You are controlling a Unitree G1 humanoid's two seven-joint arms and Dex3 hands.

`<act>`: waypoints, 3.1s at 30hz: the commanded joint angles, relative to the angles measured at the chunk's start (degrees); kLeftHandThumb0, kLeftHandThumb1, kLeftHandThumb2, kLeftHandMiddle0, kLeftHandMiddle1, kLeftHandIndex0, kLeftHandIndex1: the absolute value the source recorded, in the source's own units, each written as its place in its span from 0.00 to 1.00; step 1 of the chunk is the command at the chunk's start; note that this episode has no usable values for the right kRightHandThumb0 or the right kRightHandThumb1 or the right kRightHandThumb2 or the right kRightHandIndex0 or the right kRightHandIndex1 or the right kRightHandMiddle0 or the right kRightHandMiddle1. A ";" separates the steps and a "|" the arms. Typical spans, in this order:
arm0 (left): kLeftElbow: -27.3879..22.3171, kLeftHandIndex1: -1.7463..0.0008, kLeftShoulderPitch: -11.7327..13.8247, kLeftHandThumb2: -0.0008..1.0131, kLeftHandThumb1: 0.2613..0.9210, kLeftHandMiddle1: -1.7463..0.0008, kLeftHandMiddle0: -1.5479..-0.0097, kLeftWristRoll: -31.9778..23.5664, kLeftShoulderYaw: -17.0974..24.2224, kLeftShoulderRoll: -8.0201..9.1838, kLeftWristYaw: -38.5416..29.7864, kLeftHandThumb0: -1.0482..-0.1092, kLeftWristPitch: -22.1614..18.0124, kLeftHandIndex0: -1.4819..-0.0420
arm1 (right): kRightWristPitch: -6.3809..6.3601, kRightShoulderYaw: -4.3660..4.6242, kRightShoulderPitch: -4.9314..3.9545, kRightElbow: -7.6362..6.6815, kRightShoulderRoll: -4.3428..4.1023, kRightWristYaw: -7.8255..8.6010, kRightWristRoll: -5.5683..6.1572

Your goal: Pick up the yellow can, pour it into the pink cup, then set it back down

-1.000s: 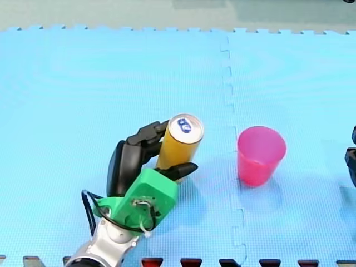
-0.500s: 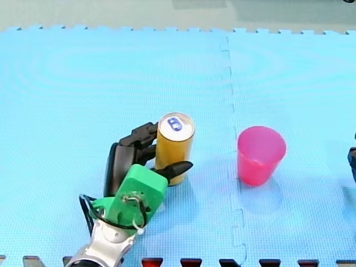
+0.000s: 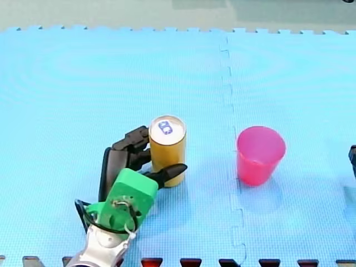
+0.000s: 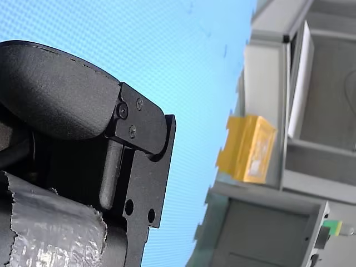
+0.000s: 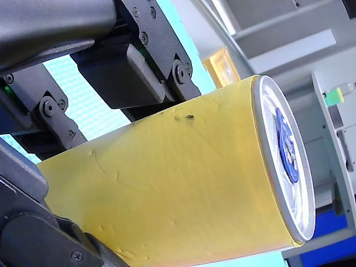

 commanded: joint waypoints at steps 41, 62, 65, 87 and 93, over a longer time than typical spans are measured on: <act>0.48 1.00 -0.75 0.00 0.77 1.00 0.86 0.89 -1.34 1.31 -6.85 0.00 6.60 0.93 | 0.18 -0.01 -0.09 0.08 -0.28 0.02 0.32; -0.61 1.00 -0.53 0.01 0.74 1.00 0.86 -13.31 9.50 0.78 -23.64 0.00 7.87 0.93 | 0.38 -0.05 -0.20 0.07 -0.72 0.15 0.23; -1.07 1.00 0.09 0.01 0.77 1.00 0.86 -14.19 10.51 1.64 -25.25 0.00 7.05 0.93 | 0.42 0.04 -0.27 0.07 -0.78 -0.01 0.11; -1.39 0.99 3.81 0.01 0.74 0.99 0.84 -16.04 12.89 4.25 -37.33 0.00 1.76 0.89 | 0.75 0.51 -0.92 0.30 -0.58 -0.86 -0.40; -1.99 0.99 4.82 0.03 0.82 0.99 0.83 -16.92 13.03 5.62 -43.32 0.00 0.57 0.89 | 0.79 0.59 -1.00 0.29 -0.66 -0.88 -0.51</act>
